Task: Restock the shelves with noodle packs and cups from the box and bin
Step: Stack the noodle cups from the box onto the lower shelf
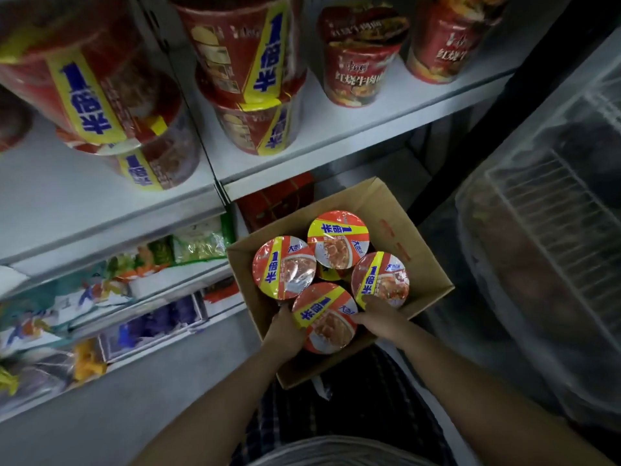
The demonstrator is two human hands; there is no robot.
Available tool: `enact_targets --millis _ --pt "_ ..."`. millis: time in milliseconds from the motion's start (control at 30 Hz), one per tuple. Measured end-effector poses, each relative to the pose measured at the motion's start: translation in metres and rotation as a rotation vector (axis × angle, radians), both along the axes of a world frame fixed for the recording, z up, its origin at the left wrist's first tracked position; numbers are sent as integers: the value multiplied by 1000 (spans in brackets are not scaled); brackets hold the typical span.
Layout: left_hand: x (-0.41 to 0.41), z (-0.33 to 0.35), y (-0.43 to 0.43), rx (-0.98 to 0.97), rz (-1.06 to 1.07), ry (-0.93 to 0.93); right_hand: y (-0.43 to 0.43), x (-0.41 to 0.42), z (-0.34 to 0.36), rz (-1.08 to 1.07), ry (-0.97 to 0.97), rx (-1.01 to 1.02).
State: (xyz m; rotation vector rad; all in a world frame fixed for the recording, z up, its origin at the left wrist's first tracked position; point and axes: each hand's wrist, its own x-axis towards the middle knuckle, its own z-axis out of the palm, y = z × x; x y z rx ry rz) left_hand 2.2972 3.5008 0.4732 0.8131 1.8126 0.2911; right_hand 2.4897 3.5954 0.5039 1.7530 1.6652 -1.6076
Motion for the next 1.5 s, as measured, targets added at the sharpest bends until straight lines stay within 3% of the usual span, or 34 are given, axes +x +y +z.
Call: enact_targets --millis 233,333,400,700,800,933,1100,1233,1500 --pt "7 -40 14 -80 -79 -32 18 -10 -27 22 -59 -132" --pt "9 -68 8 -131 -7 6 18 -14 -31 52 -60 -167" --pt "14 -36 11 -117 54 33 23 -9 -50 33 -50 -163" --pt "21 35 19 33 466 2 51 -24 7 131 -49 231" --pt "16 56 12 93 664 -128 60 -30 28 168 -6 313" --pt "4 94 -7 286 893 -368 64 -38 51 54 119 313" --pt "-19 148 -41 540 856 -447 40 -74 86 -108 309 206" --pt "-53 171 -76 595 767 -471 10 -104 114 -187 436 65" --pt "-100 220 -150 685 761 -419 -66 -162 188 -208 695 25"
